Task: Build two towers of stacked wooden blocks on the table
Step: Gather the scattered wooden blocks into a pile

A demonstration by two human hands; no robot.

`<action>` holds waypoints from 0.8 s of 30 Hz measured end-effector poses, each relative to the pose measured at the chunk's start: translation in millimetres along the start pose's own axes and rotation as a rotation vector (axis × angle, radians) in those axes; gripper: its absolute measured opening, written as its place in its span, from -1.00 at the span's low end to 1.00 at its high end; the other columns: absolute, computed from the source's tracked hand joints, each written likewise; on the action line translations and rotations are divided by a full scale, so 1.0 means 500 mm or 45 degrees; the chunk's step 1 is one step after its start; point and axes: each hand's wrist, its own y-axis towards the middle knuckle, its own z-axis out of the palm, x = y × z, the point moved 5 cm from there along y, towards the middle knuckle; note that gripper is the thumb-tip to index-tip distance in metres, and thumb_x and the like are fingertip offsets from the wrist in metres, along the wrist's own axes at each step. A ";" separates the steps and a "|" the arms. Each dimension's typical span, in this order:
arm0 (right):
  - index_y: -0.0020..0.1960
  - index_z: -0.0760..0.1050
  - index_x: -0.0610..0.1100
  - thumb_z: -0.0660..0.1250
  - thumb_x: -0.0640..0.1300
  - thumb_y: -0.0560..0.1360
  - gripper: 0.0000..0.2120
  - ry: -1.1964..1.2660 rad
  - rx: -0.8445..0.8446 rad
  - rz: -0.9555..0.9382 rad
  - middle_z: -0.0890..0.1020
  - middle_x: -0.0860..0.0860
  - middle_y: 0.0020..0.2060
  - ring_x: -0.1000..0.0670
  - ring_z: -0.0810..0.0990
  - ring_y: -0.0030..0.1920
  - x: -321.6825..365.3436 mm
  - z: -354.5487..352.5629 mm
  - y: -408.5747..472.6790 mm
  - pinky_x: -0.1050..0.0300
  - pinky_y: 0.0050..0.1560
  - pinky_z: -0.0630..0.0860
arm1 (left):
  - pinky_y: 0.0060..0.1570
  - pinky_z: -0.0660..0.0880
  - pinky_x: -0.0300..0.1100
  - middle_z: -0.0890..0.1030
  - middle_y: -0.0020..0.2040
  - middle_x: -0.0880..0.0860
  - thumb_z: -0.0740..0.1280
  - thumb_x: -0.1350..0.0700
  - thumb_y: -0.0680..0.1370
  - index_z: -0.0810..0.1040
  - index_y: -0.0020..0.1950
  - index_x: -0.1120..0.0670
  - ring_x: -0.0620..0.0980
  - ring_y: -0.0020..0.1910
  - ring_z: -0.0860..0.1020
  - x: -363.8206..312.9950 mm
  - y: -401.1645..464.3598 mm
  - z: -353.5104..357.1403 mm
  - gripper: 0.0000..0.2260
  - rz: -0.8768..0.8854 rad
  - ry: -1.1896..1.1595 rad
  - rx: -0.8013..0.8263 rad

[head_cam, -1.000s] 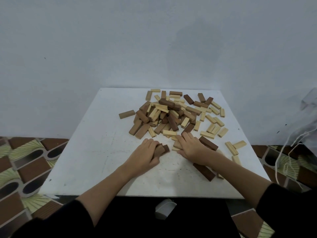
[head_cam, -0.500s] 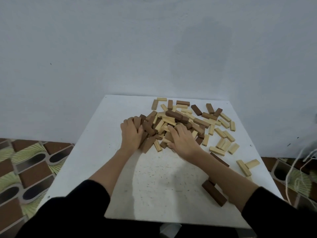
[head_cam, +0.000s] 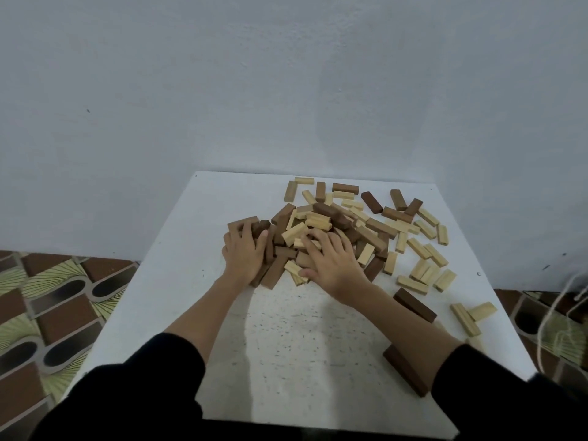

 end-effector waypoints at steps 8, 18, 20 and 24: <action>0.30 0.41 -0.20 -0.05 0.25 0.54 -0.37 0.084 -0.153 0.148 0.43 -0.10 0.21 -0.08 0.33 0.16 -0.039 -0.047 -0.040 -0.09 0.14 0.45 | 0.34 0.14 -0.01 0.28 0.40 0.16 0.15 0.02 0.63 0.33 0.42 0.17 0.15 0.39 0.23 -0.095 -0.020 -0.015 -0.60 0.270 0.003 -0.090; 0.31 0.41 -0.18 0.11 -0.51 0.37 -0.44 0.306 0.035 0.558 0.37 -0.13 0.32 -0.19 0.32 0.23 -0.242 -0.073 -0.201 -0.05 0.22 0.35 | 0.32 0.14 -0.26 0.34 0.35 0.09 0.18 0.25 0.56 0.36 0.39 0.16 0.01 0.36 0.23 -0.275 -0.178 0.123 -0.62 0.927 -0.046 0.489; 0.37 0.35 -0.10 0.06 -0.56 0.33 -0.32 0.291 0.231 0.573 0.31 -0.06 0.37 -0.16 0.27 0.24 -0.275 -0.072 -0.226 0.01 0.20 0.33 | 0.34 0.11 -0.28 0.32 0.39 0.08 0.16 0.35 0.52 0.33 0.41 0.15 -0.03 0.40 0.20 -0.295 -0.206 0.157 -0.55 0.991 0.021 0.672; 0.45 0.21 0.03 0.10 -0.53 0.38 -0.24 0.151 0.465 0.417 0.19 0.04 0.45 -0.11 0.24 0.27 -0.300 -0.064 -0.246 0.03 0.13 0.41 | 0.38 0.18 -0.18 0.30 0.43 0.09 0.14 0.42 0.49 0.29 0.45 0.15 -0.01 0.44 0.19 -0.334 -0.236 0.209 -0.48 1.079 0.135 0.881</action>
